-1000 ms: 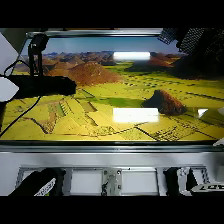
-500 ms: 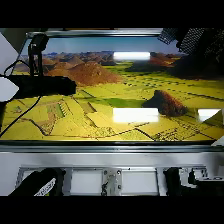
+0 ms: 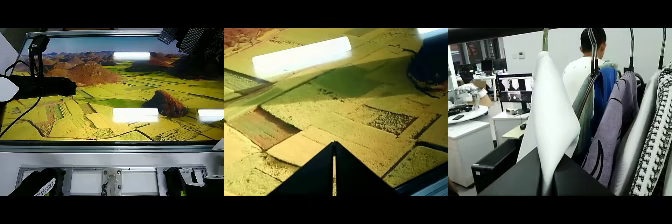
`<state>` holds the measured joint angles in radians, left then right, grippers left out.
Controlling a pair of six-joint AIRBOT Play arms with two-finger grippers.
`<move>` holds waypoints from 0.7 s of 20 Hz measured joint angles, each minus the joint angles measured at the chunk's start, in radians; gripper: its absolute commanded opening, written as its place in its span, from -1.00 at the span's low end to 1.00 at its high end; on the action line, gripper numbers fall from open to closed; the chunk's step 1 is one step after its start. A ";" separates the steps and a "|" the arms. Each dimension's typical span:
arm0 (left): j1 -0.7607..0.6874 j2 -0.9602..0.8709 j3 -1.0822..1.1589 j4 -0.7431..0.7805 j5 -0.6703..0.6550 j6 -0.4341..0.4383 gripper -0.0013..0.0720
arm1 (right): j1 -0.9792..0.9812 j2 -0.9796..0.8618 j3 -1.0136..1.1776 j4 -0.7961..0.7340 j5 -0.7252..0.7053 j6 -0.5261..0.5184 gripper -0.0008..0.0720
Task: Fold the clothes and pants, and hang the long-sleeved shirts on hangers.
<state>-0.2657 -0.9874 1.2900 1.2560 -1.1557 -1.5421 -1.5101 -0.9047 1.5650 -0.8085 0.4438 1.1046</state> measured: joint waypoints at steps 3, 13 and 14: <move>0.000 0.000 0.000 0.000 -0.003 0.001 -0.94 | 0.000 -0.018 0.000 0.000 0.002 0.003 -0.95; 0.000 0.000 0.000 -0.003 -0.003 0.001 -0.94 | 0.000 -0.050 -0.001 0.000 0.099 0.003 0.43; 0.000 0.000 0.000 -0.003 -0.003 0.001 -0.94 | 0.000 -0.048 -0.002 0.000 0.100 0.003 0.43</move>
<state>-0.2657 -0.9874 1.2900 1.2533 -1.1591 -1.5414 -1.5101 -0.9527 1.5635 -0.8085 0.5434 1.1076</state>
